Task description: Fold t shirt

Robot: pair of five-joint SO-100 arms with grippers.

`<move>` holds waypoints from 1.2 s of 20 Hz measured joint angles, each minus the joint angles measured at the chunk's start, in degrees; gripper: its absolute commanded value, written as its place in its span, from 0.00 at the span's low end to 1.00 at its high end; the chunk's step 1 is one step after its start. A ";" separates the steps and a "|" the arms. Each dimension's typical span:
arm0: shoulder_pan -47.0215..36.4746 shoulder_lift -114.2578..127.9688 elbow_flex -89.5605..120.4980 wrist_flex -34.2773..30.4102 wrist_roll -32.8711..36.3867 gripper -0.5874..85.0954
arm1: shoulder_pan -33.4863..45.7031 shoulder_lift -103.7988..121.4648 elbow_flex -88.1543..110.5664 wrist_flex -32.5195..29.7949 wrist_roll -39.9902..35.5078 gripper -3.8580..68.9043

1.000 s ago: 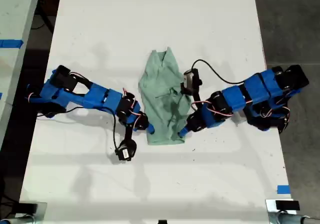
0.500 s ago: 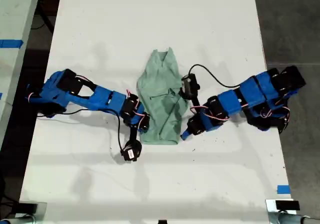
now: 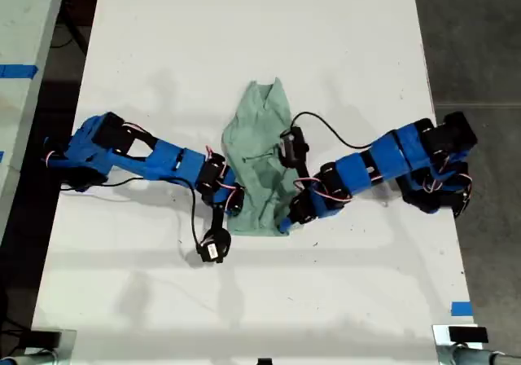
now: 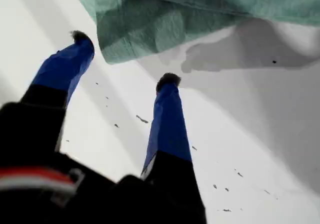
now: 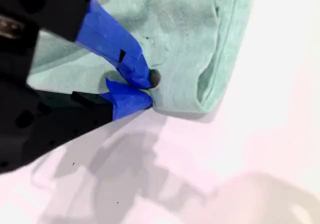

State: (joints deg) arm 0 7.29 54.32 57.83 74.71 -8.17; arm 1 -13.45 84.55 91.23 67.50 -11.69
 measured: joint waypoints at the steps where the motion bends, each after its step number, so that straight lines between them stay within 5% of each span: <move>1: 0.00 0.00 0.00 0.00 0.00 0.00 | 0.26 -2.99 -2.02 0.00 -0.53 0.40; 3: 0.00 0.00 0.00 0.00 0.00 0.00 | 0.70 -8.53 -5.45 -0.62 -0.97 0.13; 4: 0.00 0.00 0.00 0.00 0.00 0.00 | 0.88 -10.37 -7.47 -0.70 -0.79 0.08; 8: 0.00 0.18 0.00 -0.18 0.70 0.00 | 0.88 -14.06 -13.89 0.44 -0.88 0.07; 16: 0.88 17.14 0.26 0.26 9.93 0.00 | 0.79 -12.13 -36.12 18.72 -8.70 0.07; 24: -21.97 33.31 2.37 6.86 22.85 0.00 | 25.14 3.60 -34.89 23.55 -23.73 0.07</move>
State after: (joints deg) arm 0 -14.68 87.63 60.21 81.56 14.68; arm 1 11.69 88.15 56.34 91.05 -35.42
